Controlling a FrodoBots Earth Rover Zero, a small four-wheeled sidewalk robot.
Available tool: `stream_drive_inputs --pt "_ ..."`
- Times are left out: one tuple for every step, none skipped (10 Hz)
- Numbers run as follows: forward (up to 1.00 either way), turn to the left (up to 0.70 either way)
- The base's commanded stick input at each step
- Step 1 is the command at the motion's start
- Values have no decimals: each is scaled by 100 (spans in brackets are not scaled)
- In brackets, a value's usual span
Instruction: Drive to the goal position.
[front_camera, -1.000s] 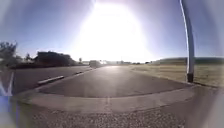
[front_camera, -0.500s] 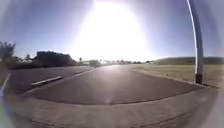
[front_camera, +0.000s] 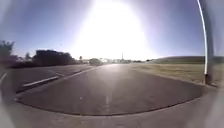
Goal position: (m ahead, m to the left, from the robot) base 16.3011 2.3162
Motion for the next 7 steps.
stream_drive_inputs --pt "70 0" --pt "70 0" --pt "70 0" --pt "70 0" --pt "70 0" --pt "70 0" --pt "70 0"
